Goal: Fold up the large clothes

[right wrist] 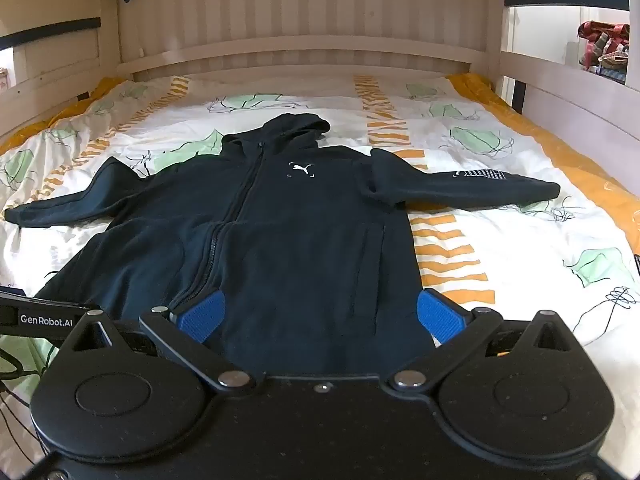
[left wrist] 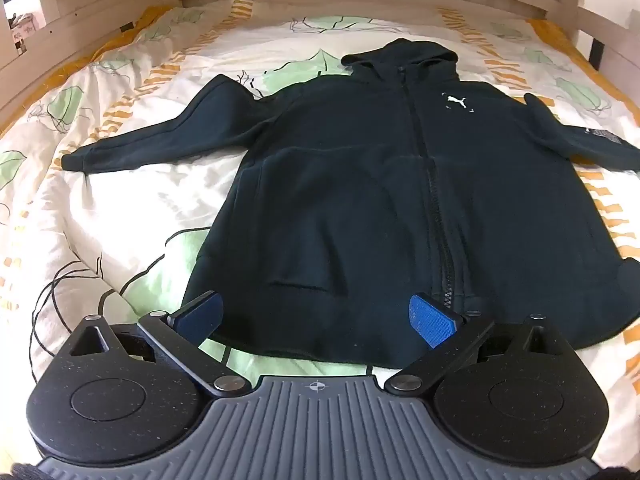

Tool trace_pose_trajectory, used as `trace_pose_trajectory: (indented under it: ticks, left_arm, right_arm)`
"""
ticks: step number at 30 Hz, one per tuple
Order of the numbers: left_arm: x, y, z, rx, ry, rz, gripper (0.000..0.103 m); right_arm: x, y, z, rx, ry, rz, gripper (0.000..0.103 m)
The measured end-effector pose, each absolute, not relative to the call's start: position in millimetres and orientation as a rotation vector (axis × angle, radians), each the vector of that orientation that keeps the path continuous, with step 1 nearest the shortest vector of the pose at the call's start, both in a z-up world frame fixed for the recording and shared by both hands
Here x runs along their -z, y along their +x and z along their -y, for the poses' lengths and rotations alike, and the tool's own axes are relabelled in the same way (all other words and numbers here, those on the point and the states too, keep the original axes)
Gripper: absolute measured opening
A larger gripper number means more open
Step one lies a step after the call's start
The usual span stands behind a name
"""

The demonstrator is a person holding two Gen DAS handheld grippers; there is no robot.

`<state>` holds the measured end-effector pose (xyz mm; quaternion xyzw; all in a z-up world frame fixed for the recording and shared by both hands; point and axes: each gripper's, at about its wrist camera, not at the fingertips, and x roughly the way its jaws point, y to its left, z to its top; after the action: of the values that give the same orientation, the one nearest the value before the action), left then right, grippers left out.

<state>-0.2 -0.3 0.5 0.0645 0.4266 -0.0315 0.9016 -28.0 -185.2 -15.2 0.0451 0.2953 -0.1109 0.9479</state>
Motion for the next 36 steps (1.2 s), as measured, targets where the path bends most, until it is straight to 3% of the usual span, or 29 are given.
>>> trace_pose_trajectory:
  ticks: [36]
  left_arm:
    - [7, 5, -1, 0.055, 0.13, -0.915, 0.101]
  right_arm:
    - [26, -13, 188, 0.225, 0.106, -0.692, 0.102]
